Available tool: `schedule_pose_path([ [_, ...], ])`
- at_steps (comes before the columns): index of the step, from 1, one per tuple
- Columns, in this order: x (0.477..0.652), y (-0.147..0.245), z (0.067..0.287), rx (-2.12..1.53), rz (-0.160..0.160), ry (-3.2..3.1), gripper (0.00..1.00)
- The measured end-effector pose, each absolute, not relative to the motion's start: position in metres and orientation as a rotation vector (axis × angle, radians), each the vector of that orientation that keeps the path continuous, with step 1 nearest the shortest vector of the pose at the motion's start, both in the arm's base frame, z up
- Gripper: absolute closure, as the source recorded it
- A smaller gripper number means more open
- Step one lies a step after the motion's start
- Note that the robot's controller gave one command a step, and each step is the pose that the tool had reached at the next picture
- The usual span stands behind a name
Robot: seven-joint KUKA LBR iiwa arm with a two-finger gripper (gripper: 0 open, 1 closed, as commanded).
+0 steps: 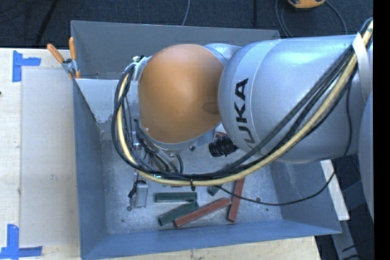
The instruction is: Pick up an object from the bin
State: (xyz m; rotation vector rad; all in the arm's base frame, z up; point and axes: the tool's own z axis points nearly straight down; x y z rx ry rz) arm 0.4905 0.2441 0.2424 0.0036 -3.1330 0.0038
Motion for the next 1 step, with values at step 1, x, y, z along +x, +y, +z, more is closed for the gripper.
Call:
schedule_pose_path([
  [1,0.4926,0.2429,0.2461,-0.003,0.001,-3.14,0.0],
])
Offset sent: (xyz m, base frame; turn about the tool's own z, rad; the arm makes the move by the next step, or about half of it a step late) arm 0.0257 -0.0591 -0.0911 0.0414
